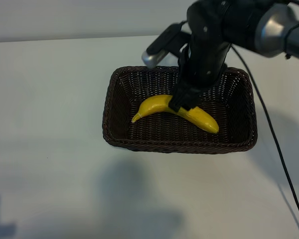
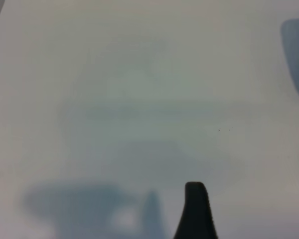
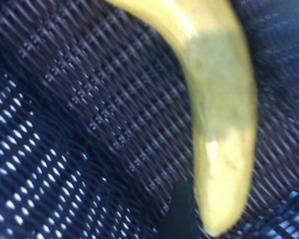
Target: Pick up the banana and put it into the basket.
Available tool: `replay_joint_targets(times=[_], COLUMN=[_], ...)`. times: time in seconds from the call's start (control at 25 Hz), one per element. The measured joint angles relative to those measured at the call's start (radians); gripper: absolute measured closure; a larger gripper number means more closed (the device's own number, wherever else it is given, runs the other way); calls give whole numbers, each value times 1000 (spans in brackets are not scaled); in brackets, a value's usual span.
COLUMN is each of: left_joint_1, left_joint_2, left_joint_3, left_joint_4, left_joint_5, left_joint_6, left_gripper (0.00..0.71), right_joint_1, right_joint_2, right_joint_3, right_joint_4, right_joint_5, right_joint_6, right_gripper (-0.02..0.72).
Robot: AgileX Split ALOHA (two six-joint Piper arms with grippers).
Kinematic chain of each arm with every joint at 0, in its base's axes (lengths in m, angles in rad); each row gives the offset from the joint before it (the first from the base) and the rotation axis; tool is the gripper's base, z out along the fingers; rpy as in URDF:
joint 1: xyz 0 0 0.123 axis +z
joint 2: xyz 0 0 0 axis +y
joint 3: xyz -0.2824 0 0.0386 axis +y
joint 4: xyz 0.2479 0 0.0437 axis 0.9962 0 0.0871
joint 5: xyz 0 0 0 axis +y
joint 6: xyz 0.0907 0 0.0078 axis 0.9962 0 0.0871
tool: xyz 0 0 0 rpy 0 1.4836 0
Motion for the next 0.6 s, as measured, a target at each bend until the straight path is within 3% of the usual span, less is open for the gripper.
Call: replay_joint_targets(times=[0.24,0.6], left_joint_1=[0,0], left_joint_2=[0,0], left_joint_3=[0,0], left_joint_4=[0,0], left_joint_5=[0,0], left_joint_6=[0,-2], left_gripper=[141,141], right_joint_1=[-75,-311], right_joint_2=[-10,-10], right_joint_3=[-34,-38], right_joint_4=[0,1], right_joint_5=[26,37], right_joint_6=[31,126], right_gripper=[70,91])
